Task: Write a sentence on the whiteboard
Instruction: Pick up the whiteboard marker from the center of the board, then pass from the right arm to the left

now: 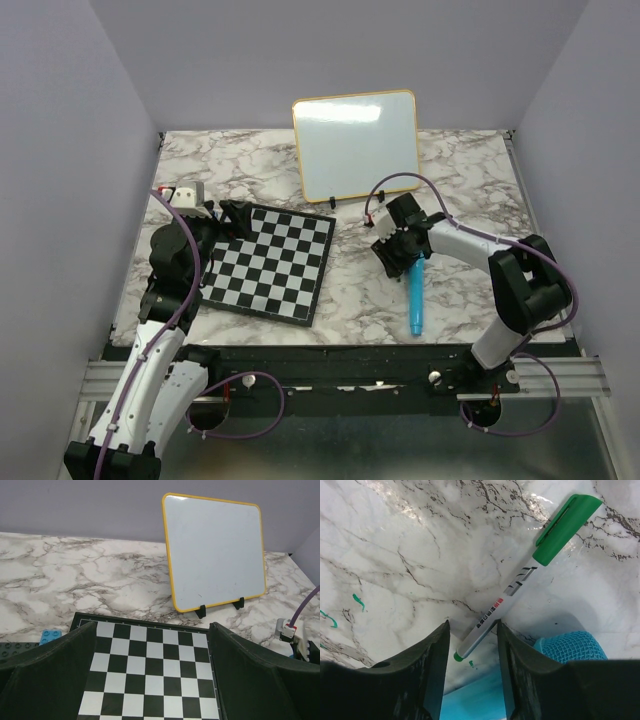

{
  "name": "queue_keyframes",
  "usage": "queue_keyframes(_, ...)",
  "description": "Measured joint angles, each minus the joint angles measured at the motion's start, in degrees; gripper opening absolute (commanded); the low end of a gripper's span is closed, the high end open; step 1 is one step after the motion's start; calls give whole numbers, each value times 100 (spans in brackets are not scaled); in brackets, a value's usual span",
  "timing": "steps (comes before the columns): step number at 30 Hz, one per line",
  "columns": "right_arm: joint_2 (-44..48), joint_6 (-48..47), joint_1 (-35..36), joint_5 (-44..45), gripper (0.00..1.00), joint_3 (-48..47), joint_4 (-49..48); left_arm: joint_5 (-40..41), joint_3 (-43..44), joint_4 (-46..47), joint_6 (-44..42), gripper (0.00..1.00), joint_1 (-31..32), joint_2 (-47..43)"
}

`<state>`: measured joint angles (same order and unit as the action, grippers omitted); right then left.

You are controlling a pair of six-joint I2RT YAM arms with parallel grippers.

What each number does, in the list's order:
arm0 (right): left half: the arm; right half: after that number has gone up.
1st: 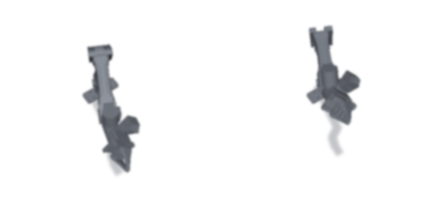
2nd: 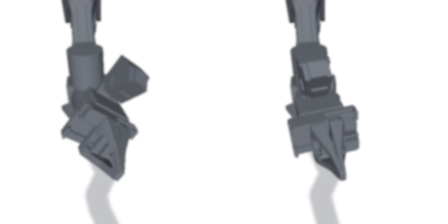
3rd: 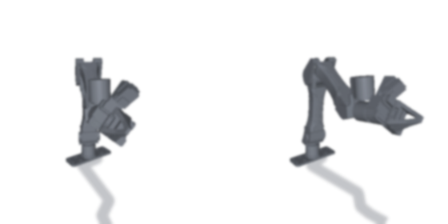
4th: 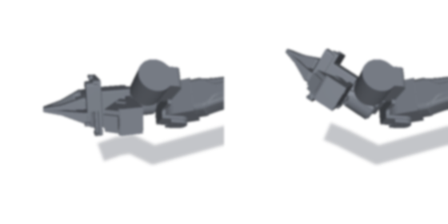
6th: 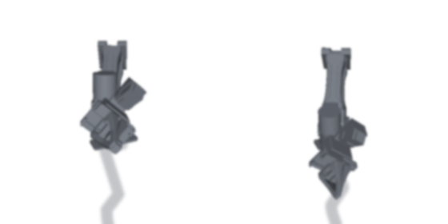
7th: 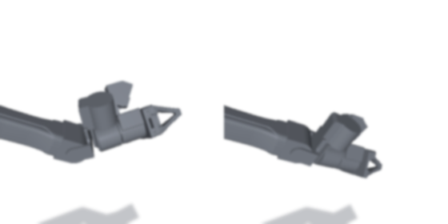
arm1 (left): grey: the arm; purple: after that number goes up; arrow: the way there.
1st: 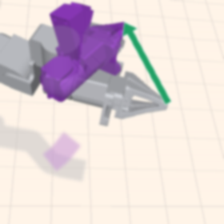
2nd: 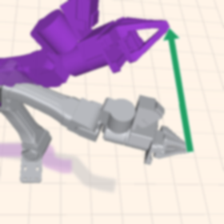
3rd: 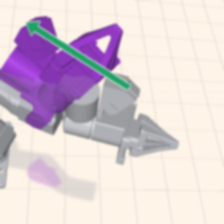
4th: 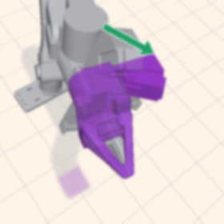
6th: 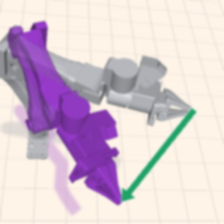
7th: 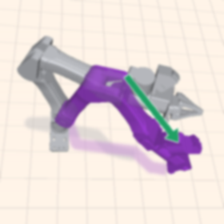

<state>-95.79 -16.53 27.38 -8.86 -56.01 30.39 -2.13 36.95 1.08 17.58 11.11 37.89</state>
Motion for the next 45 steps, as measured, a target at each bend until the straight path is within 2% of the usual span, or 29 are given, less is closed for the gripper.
queue_keyframes(2,-15,0,0,48,41,-15,-26,-20,0,2,0,99,0,-15)
queue_keyframes(6,-50,-11,0,116,22,-35,-37,-98,0,11,0,99,0,-28)
queue_keyframes(16,-142,-74,-11,109,3,-162,26,-1051,-20,328,103,99,15,-31)
queue_keyframes(22,-90,-260,-11,-581,1,-177,199,-1978,-44,660,308,99,70,210)
queue_keyframes(24,37,-326,-11,-826,1,-177,251,-2293,-44,787,608,96,103,415)
queue_keyframes(25,142,-361,-11,-938,1,-177,267,-2461,-48,890,826,93,103,577)
queue_keyframes(29,763,-511,-11,-1351,1,-166,240,-3080,-170,1462,2109,93,144,1392)
queue_keyframes(33,1233,-693,-11,-1853,1,-153,216,-3244,-887,2201,3418,91,442,2111)
queue_keyframes(38,1408,-905,-11,-2457,1,-136,247,-3233,-1193,2667,4201,78,1115,2555)
queue_keyframes(42,1414,-1032,-7,-2839,1,-131,297,-3191,-990,3198,4413,65,1458,3040)
queue_keyframes(45,1429,-1104,0,-3032,1,-131,328,-3180,-866,3447,4474,61,1657,3460)
